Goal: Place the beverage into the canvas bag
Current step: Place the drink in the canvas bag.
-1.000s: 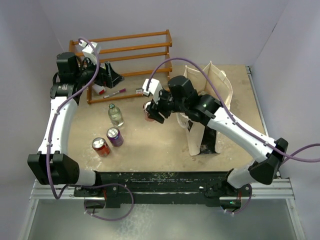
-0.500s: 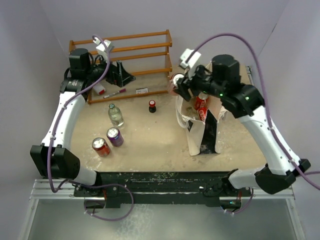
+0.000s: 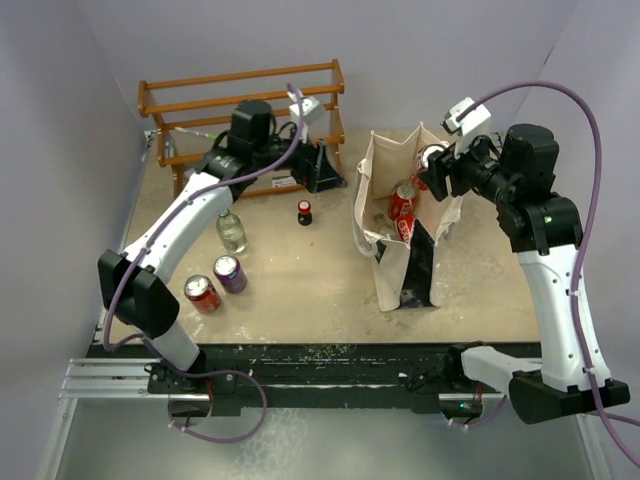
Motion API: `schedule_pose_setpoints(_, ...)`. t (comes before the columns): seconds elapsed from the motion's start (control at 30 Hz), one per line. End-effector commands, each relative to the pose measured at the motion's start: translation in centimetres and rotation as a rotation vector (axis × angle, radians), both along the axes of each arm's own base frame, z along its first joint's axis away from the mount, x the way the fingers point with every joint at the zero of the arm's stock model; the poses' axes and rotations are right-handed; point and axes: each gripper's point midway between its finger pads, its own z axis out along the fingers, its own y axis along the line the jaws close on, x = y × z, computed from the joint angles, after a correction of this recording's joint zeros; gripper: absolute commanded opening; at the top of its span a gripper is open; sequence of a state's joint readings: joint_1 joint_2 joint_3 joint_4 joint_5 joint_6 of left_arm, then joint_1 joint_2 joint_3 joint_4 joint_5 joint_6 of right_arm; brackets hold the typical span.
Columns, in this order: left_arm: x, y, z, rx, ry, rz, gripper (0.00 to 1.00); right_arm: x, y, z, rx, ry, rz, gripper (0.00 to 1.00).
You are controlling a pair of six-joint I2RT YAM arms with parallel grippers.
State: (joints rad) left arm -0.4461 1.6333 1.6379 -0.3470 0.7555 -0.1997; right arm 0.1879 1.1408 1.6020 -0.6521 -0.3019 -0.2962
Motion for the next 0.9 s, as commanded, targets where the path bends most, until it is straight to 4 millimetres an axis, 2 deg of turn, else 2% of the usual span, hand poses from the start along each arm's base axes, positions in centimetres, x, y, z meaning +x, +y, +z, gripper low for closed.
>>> schedule_pose_setpoints(0.0, -1.6, -4.1, 1.3, -0.020, -0.011, -0.085, 0.83, 0.2, -0.6, 2.5, 0.024, -0.120, 0.009, 0.00)
schedule_pose_setpoints(0.1, -1.9, -6.1, 0.0, 0.004, 0.042, -0.100, 0.77, 0.6, -1.1, 1.1, 0.003, -0.101, -0.003, 0.00)
schedule_pose_setpoints(0.2, -2.0, -7.3, -0.9, -0.001, 0.094, -0.120, 0.70, 1.1, -1.2, -0.2, -0.016, -0.074, -0.002, 0.00)
schedule_pose_setpoints(0.37, -2.7, -8.7, -2.2, 0.005, 0.120, -0.159, 0.52, 2.3, -0.9, -2.6, -0.040, -0.013, 0.021, 0.00)
schedule_pose_setpoints(0.53, -3.2, -9.3, -3.2, 0.019, 0.138, -0.176, 0.36, 2.4, -0.3, -4.8, -0.057, 0.052, 0.070, 0.00)
schedule_pose_setpoints(0.7, -3.4, -9.2, -3.2, 0.018, 0.131, -0.172, 0.17, 1.0, 0.5, -6.8, -0.078, 0.136, 0.149, 0.00)
schedule_pose_setpoints(0.87, -3.3, -9.4, -3.3, 0.022, 0.128, -0.163, 0.00, -1.7, 1.4, -7.0, -0.057, 0.170, 0.225, 0.00)
